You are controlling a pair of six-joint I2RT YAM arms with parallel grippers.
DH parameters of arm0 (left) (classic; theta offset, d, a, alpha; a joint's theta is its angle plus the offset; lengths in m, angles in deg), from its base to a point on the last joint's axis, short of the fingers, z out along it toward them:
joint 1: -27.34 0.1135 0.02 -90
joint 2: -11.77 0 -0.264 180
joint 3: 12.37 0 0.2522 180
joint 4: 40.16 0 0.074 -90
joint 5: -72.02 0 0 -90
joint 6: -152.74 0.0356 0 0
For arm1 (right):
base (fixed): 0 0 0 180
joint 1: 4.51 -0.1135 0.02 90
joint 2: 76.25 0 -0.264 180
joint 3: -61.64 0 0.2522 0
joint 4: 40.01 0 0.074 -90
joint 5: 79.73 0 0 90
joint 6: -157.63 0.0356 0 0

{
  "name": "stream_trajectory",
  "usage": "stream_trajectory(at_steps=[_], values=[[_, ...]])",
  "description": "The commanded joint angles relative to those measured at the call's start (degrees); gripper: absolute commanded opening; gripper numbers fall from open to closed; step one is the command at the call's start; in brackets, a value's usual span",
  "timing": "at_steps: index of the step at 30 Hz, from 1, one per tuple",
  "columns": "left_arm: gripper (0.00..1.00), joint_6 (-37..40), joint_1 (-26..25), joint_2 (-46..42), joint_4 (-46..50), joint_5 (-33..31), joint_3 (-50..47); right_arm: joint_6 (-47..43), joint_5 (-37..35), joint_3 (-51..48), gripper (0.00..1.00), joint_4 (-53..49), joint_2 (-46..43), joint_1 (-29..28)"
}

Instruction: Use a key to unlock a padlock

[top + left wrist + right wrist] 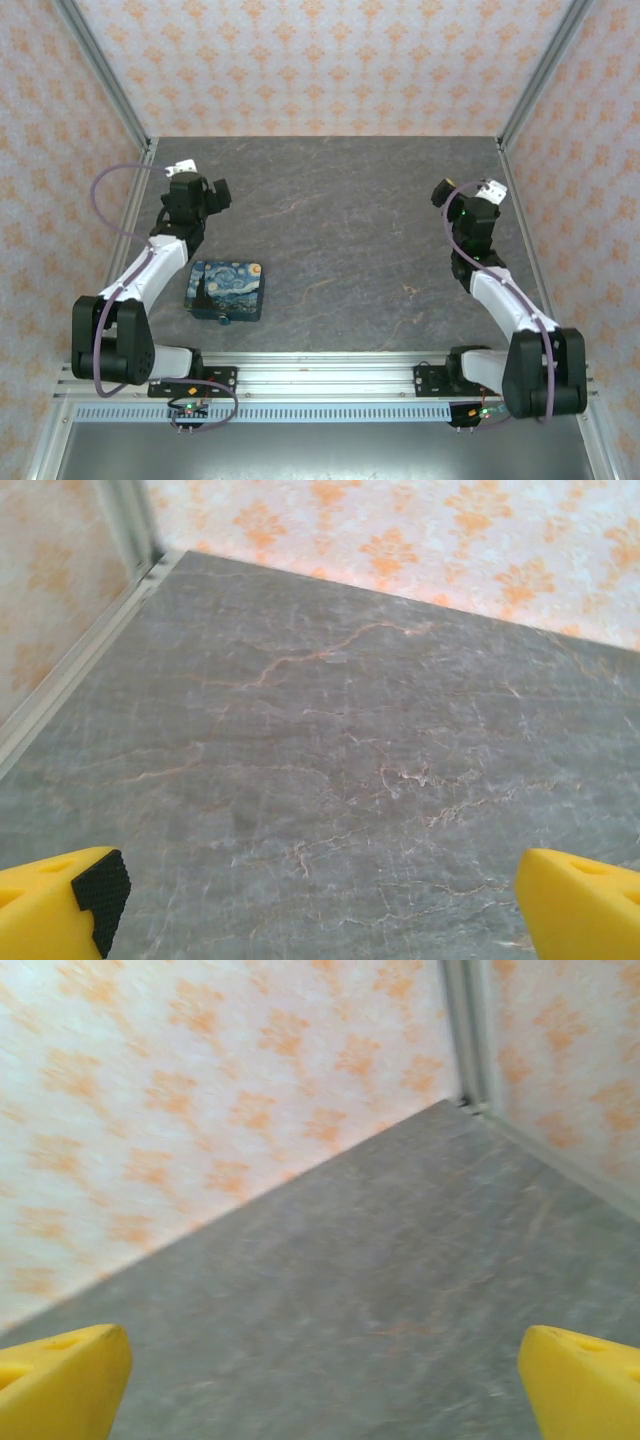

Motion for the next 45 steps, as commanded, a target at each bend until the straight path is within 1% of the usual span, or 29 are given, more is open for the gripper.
stream_trajectory(at_steps=[1, 3, 4, 6, 7, 10, 12, 15, 18, 20, 23, 26, 28, 32, 37, 39, 42, 45], values=[[1.00, -13.6, 0.3, -1.9, 26.3, -3.4, 3.9, 12.1, 14.6, 1.4, 0.99, -10.2, -0.3, 0.1], [1.00, -16.6, 0.3, -4.6, 31.5, -0.5, 3.1, 15.9, 23.1, 3.2, 1.00, -13.7, 1.6, -0.2], [1.00, -18.8, 0.3, -6.4, 33.7, 0.8, 2.1, 17.6, 27.0, 3.8, 0.96, -14.8, 2.4, -0.9], [1.00, -21.1, 0.3, -10.3, 36.5, 2.8, -0.4, 19.9, 30.6, 4.6, 0.93, -17.5, 4.9, -3.4], [1.00, -21.9, 0.3, -12.5, 37.3, 3.7, -2.1, 20.7, 31.1, 4.5, 0.91, -18.1, 5.2, -5.6], [1.00, -23.4, 0.3, -17.4, 38.8, 5.5, -5.8, 21.6, 28.8, 5.1, 0.91, -21.1, 5.8, -13.4], [1.00, -23.7, 0.4, -19.1, 39.5, 5.1, -7.5, 22.7, 27.4, 6.0, 0.90, -22.1, 6.8, -18.3], [1.00, -23.9, 0.3, -19.0, 39.9, 4.8, -9.5, 25.6, 26.6, 6.7, 0.88, -21.2, 9.4, -24.1], [1.00, -24.0, 0.3, -18.0, 38.8, 5.4, -11.6, 27.6, 26.4, 7.6, 0.88, -20.2, 11.8, -28.6], [1.00, -23.5, 0.3, -17.3, 37.7, 5.7, -12.9, 28.5, 26.1, 7.9, 0.88, -19.3, 12.8, -31.2], [1.00, -22.2, 0.4, -17.3, 35.2, 7.9, -15.0, 29.5, 25.6, 8.3, 0.88, -18.3, 13.7, -34.1], [1.00, -21.2, 0.1, -18.8, 31.5, 14.7, -16.5, 30.2, 25.5, 8.8, 0.88, -18.3, 14.0, -35.9], [1.00, -22.1, -1.1, -19.6, 29.9, 18.1, -16.9, 30.9, 25.6, 8.6, 0.87, -18.1, 13.8, -36.8], [1.00, -27.8, -7.1, -20.5, 24.9, 20.1, -18.5, 32.3, 25.5, 7.8, 0.86, -17.7, 12.9, -38.2], [1.00, -37.2, -17.4, -19.7, 15.8, 16.8, -21.7, 34.0, 25.1, 5.6, 0.80, -17.7, 11.3, -38.3], [1.00, -39.1, -21.9, -18.4, 13.3, 14.6, -21.5, 34.9, 25.0, 4.4, 0.77, -17.9, 10.7, -38.4], [1.00, -40.0, -27.2, -15.7, 11.0, 12.2, -20.0, 35.8, 25.0, 3.0, 0.73, -18.5, 9.8, -38.8], [1.00, -39.8, -30.3, -12.7, 10.4, 11.3, -17.7, 36.7, 24.4, 2.0, 0.71, -19.1, 8.9, -39.9]])
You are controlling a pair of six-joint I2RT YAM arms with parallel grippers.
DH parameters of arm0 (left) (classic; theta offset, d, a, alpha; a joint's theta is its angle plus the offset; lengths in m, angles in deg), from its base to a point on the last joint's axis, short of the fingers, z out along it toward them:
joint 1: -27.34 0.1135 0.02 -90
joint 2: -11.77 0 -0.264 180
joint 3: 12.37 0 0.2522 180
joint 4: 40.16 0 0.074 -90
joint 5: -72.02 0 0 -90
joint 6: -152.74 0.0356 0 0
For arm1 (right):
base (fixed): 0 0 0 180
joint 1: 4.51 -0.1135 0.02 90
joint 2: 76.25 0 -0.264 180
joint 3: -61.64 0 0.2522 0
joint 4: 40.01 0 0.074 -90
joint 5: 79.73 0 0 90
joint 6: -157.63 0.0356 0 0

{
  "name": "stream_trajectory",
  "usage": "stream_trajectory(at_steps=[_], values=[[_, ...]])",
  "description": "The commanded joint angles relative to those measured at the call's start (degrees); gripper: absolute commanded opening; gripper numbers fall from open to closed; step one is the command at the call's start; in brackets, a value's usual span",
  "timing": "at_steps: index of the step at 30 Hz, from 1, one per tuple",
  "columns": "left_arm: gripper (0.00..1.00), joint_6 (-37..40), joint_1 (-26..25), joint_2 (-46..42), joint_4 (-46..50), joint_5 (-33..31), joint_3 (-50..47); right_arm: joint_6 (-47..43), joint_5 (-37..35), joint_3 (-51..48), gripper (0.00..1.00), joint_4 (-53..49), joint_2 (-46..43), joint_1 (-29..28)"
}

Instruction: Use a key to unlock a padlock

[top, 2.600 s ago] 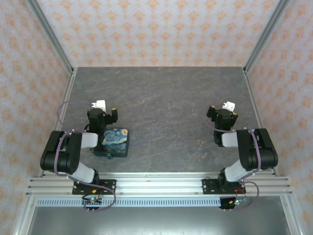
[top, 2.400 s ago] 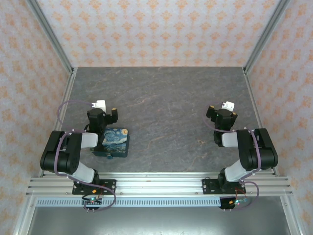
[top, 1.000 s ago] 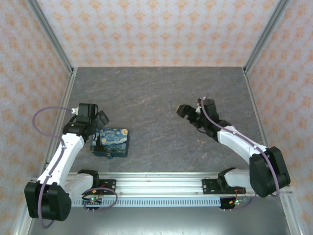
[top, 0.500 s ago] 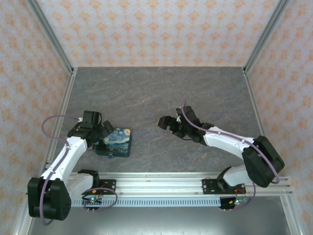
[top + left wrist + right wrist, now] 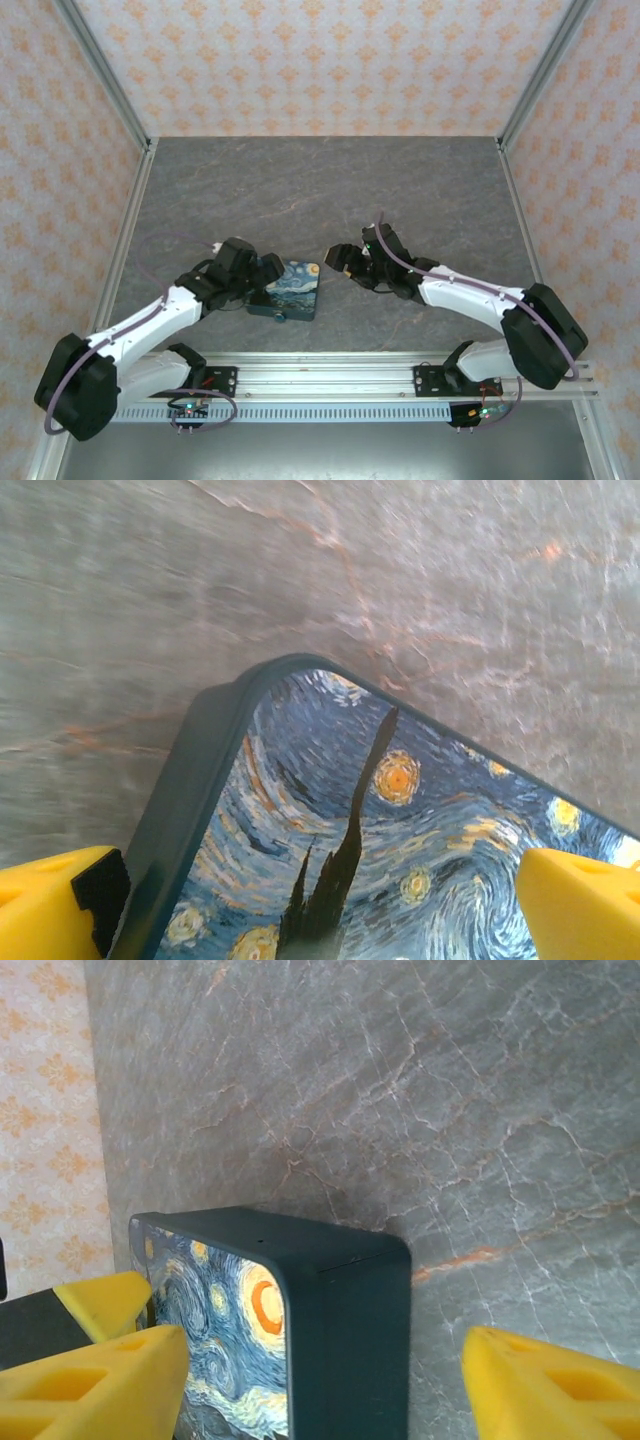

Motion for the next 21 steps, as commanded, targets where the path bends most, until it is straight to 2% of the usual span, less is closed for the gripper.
stream_trajectory(at_steps=[1, 5, 11, 15, 21], values=[[1.00, -2.2, -2.7, 2.7, -4.6, -3.0, 2.9, 1.9, -1.7, -1.5, 0.71, -0.6, -2.1, -1.4], [1.00, -2.5, -4.9, 5.0, -7.2, -2.6, 3.9, 3.0, -2.7, -2.2, 0.66, -0.8, -1.6, -3.0], [1.00, -3.9, -7.1, 7.9, -11.6, -1.2, 4.1, 4.7, -2.6, -1.6, 0.50, 1.7, 1.1, -3.2], [1.00, -4.5, -7.6, 10.7, -14.4, -0.4, 4.9, 3.8, -5.2, 1.1, 0.37, 0.4, 3.5, -3.2], [1.00, -2.7, -7.6, 15.8, -15.3, -1.1, 10.1, 3.8, -7.8, 4.4, 0.33, 0.6, 7.4, -1.3]])
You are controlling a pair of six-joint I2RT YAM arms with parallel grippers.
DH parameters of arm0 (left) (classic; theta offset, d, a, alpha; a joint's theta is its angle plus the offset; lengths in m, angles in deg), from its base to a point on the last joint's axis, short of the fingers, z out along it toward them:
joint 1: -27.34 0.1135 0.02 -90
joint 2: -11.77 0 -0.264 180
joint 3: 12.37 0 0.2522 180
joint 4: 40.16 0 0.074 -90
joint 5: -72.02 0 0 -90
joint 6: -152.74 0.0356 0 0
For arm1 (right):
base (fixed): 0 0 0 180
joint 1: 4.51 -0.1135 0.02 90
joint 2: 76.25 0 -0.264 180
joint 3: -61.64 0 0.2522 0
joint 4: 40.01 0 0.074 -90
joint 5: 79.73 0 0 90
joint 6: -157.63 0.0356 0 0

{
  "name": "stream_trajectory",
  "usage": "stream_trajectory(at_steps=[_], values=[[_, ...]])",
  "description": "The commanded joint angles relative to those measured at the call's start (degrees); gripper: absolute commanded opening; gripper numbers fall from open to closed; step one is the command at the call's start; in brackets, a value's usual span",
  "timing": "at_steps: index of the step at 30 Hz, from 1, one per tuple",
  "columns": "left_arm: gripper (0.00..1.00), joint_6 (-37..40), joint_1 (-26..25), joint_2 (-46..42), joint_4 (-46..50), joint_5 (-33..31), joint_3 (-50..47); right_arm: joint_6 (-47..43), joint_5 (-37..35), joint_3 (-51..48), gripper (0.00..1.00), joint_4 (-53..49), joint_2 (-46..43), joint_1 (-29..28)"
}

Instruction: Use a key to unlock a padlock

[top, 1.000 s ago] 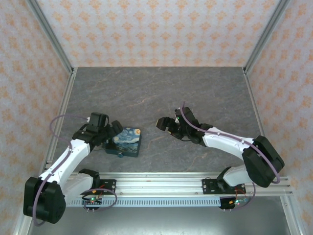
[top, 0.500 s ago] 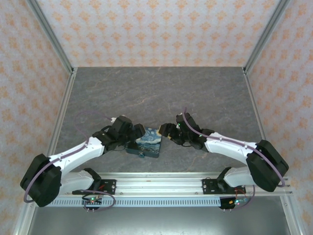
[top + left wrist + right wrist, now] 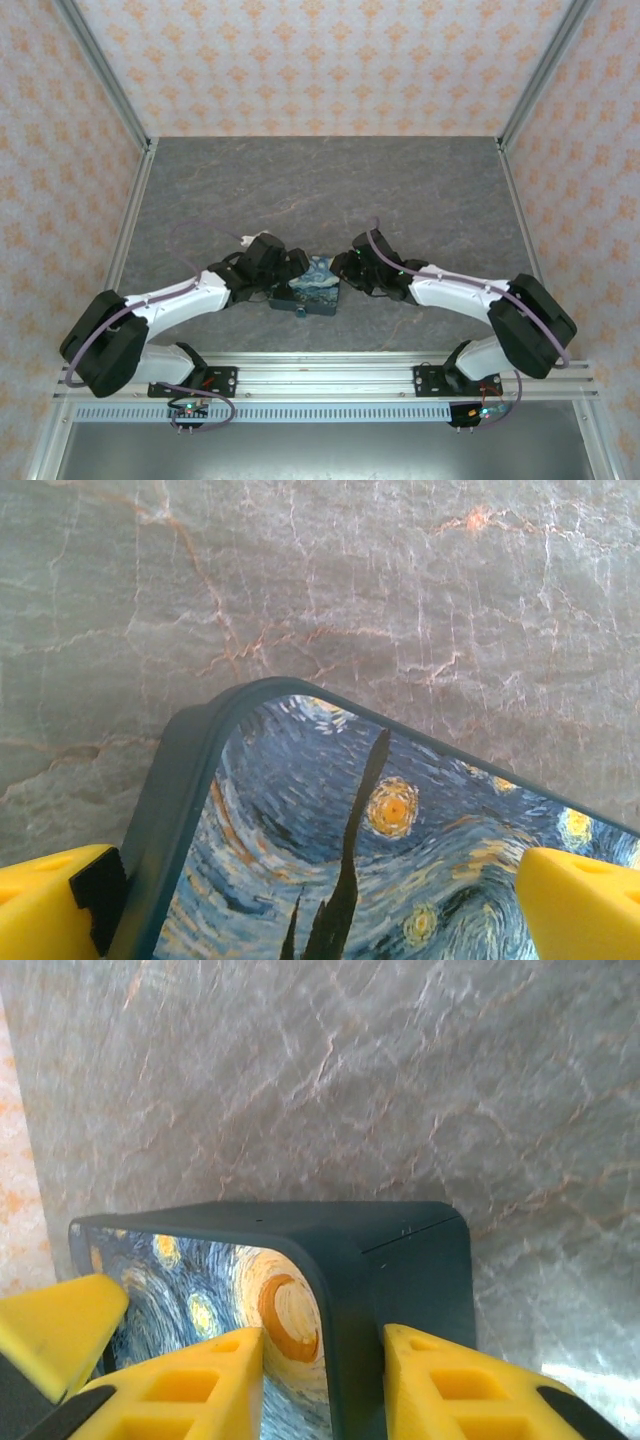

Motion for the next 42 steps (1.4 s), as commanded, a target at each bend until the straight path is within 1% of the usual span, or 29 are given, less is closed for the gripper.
stream_trajectory(at_steps=[1, 5, 10, 17, 21, 23, 26, 28, 30, 33, 36, 39, 42], values=[[1.00, 0.7, -0.8, 2.7, -5.6, 1.5, 5.3, 0.1, -1.5, 3.0, 0.33, 2.0, 2.8, 1.4], [1.00, 2.7, -0.2, 8.1, -5.8, 1.2, 10.1, 0.6, -1.1, 5.2, 0.33, 4.1, 6.0, 5.3], [1.00, 4.1, 1.5, 15.6, -6.8, 3.3, 16.8, 0.7, 0.5, 9.2, 0.33, 5.2, 10.5, 9.5], [1.00, 5.1, 3.8, 23.0, -7.0, 6.2, 24.3, 2.2, 0.6, 11.4, 0.34, 6.9, 14.6, 12.3], [1.00, 5.2, 3.9, 24.6, -7.1, 6.6, 25.4, 3.2, 1.2, 11.7, 0.36, 8.7, 16.2, 13.1], [1.00, 5.1, 3.9, 24.5, -7.2, 6.5, 25.1, 3.2, 1.3, 11.7, 0.42, 8.9, 16.3, 13.3], [1.00, 4.9, 4.2, 23.7, -7.0, 5.6, 24.2, 2.1, 1.3, 11.3, 0.63, 9.1, 15.2, 13.6], [1.00, 5.0, 5.2, 22.8, -6.5, 5.0, 23.6, 1.1, 0.7, 10.6, 0.75, 8.7, 13.3, 14.0], [1.00, 5.3, 6.7, 21.2, -5.6, 4.1, 23.2, 0.3, -0.1, 9.4, 0.81, 8.1, 10.6, 14.7], [1.00, 6.5, 9.7, 18.0, -4.1, 3.0, 22.3, -0.8, -1.4, 7.2, 0.82, 5.4, 5.5, 15.9], [1.00, 8.6, 12.3, 14.3, -1.2, 2.3, 21.9, -2.7, -2.6, 4.6, 0.82, 0.5, 0.2, 17.0], [1.00, 10.0, 13.3, 9.8, 1.0, 2.8, 20.2, -5.2, -4.4, 0.9, 0.82, -4.4, -4.7, 17.5], [1.00, 10.9, 12.9, 5.1, 1.4, 4.6, 17.3, -7.7, -7.8, -2.8, 0.82, -9.8, -8.7, 17.9]])
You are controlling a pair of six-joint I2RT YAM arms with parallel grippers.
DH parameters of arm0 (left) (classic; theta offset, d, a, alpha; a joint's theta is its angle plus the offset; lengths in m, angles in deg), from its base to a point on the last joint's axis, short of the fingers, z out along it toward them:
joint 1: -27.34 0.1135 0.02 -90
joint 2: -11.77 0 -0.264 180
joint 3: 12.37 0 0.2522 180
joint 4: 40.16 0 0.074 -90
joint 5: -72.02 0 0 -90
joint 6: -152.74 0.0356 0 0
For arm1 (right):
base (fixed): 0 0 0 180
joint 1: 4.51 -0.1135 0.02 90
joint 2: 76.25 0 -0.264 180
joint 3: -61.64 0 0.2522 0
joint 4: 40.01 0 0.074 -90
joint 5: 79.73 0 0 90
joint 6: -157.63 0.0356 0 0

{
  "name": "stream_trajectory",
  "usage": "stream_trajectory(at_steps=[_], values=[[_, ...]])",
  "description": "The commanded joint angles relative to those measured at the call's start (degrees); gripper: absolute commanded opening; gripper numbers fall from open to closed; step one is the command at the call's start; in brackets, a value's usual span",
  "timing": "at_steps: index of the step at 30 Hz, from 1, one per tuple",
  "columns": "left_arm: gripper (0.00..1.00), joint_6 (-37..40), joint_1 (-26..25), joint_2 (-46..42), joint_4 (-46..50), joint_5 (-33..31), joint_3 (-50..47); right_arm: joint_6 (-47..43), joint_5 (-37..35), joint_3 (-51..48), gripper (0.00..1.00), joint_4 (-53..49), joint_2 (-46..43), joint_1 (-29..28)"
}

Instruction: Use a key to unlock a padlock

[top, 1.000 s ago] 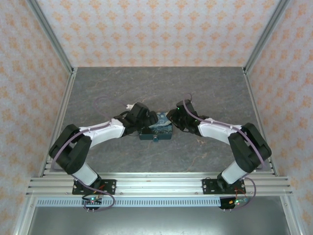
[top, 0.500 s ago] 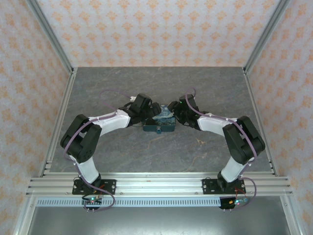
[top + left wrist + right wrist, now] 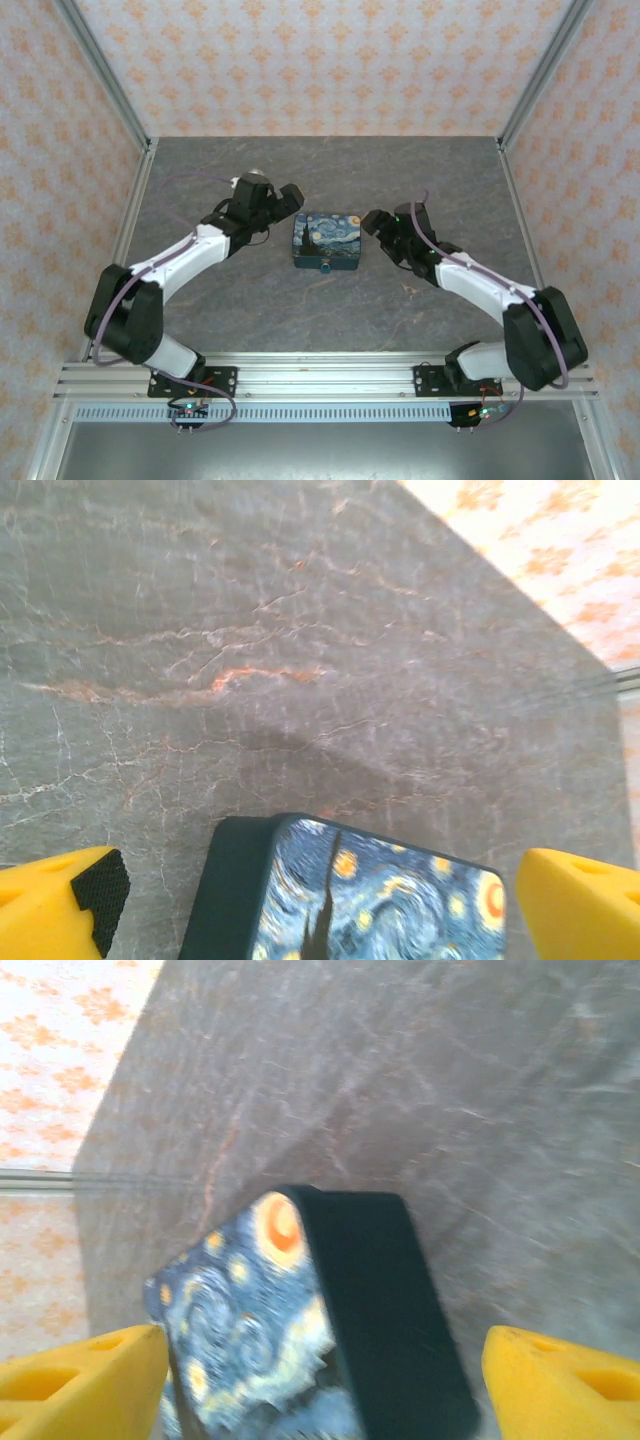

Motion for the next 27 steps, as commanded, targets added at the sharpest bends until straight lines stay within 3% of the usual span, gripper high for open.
stream_trajectory(at_steps=[1, 7, 13, 27], values=[[1.00, 2.9, -1.3, -5.0, 3.9, 1.0, -3.6, -4.5, -5.1, -4.3, 0.82, -9.5, -3.5, 0.5], [1.00, 2.9, -9.3, -11.9, 7.5, -4.4, -6.7, -8.9, -8.2, -8.1, 0.82, -15.1, -6.7, 2.7], [1.00, -0.5, -15.4, -11.0, 5.8, -5.2, -7.7, -13.3, -9.6, -8.3, 0.82, -18.3, -6.2, 3.0], [1.00, -1.4, -20.2, -5.0, 4.3, -5.3, -3.3, -15.1, -2.0, -9.7, 0.73, -19.6, -3.0, 3.0]])
